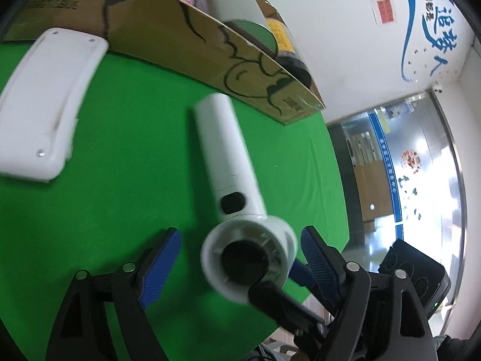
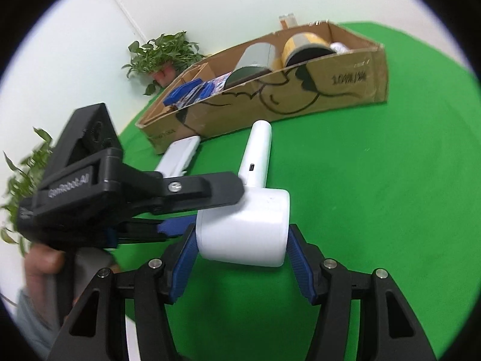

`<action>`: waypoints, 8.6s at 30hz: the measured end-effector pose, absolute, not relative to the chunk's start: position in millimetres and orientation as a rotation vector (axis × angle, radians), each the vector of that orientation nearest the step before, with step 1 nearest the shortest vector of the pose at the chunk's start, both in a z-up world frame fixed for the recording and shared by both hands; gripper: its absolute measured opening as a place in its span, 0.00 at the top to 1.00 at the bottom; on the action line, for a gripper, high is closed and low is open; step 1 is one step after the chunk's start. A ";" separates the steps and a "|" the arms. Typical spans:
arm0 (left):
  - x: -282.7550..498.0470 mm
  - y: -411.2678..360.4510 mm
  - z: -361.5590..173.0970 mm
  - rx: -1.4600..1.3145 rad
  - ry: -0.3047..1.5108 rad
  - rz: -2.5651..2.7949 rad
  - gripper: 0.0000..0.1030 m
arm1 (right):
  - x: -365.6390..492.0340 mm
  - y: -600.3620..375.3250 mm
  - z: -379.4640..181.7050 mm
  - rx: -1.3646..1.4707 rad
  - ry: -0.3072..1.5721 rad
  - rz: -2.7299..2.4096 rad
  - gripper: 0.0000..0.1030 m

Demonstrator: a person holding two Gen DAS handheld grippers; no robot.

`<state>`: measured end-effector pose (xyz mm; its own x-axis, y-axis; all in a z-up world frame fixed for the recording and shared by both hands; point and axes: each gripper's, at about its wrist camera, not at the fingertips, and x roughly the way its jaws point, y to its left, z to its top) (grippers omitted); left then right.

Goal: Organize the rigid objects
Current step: 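Carry the white fan into the box beside the stapler and release, then move the left gripper out to the pastel Rubik's cube on the table, then grasp the pastel Rubik's cube with the left gripper and lift it, then carry the Rubik's cube into the box corner compartment and release, then move the left gripper back to the white power bank on the table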

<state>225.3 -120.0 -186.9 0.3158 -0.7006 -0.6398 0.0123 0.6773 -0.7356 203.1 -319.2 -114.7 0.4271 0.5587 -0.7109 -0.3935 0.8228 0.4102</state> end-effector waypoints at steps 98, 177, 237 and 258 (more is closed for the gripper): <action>238.8 54.7 -38.3 -0.272 0.663 0.028 0.03 | 316.9 -170.7 -57.3 -0.096 0.798 0.510 0.28; 123.4 0.7 -88.0 -0.581 0.968 -0.293 0.33 | 141.3 -202.0 -77.8 -0.433 0.675 0.891 0.60; 267.5 156.4 -5.9 -0.413 0.726 -0.032 0.02 | 295.4 -104.6 -33.3 -0.315 0.654 0.739 0.01; 189.6 39.2 -63.6 -0.309 0.834 -0.046 0.40 | 228.7 -232.0 -53.7 -0.102 0.707 0.419 0.04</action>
